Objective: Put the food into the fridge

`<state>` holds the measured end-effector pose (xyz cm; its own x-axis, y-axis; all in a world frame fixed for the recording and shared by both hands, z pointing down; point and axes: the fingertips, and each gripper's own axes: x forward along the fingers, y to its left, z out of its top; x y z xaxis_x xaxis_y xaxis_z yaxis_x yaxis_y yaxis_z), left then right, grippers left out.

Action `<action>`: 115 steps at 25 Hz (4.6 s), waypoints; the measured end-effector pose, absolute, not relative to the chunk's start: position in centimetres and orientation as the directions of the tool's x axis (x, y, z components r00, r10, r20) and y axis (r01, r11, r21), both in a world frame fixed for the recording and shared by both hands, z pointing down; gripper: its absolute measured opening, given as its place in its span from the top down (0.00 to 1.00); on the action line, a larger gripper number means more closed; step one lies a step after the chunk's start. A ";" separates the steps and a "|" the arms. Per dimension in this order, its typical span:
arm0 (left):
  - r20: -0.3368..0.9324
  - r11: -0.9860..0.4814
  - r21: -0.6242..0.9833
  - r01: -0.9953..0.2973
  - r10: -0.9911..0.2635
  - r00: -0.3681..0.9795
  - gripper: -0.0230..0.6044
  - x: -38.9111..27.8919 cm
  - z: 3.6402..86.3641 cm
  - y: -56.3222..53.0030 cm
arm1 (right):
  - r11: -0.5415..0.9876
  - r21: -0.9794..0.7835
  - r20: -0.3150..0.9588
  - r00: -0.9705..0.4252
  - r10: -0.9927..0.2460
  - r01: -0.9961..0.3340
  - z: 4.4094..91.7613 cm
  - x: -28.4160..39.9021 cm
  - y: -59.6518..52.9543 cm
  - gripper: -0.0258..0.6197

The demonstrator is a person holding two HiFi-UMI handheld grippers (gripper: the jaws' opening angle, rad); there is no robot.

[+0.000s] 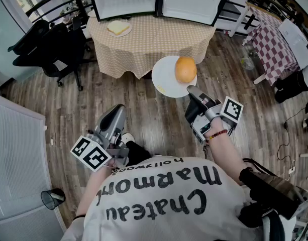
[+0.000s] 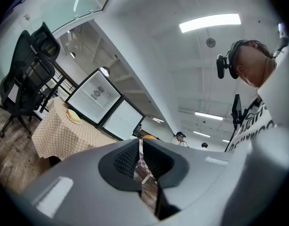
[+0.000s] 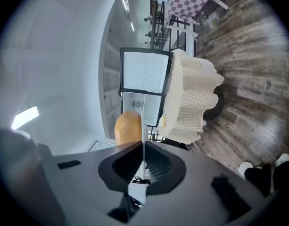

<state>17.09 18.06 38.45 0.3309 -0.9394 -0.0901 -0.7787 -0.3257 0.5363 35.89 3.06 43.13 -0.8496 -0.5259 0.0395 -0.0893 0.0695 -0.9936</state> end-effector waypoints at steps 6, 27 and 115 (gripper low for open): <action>-0.091 -0.327 0.539 -0.777 -0.939 0.332 0.95 17.0 38.3 17.8 | 0.077 -0.994 0.029 -0.845 -0.534 -0.083 43.0 36.1 2.7 0.92; -0.093 -0.324 0.564 -0.760 -0.939 0.331 0.95 10.5 39.6 12.5 | 0.048 -0.993 0.063 -0.844 -0.533 -0.104 44.5 29.9 -2.5 0.92; -0.043 -0.664 0.456 -0.593 -0.682 0.730 0.96 -24.2 39.3 -35.7 | -0.065 -0.984 0.135 -0.472 -0.871 -0.163 38.8 -1.3 -52.3 0.92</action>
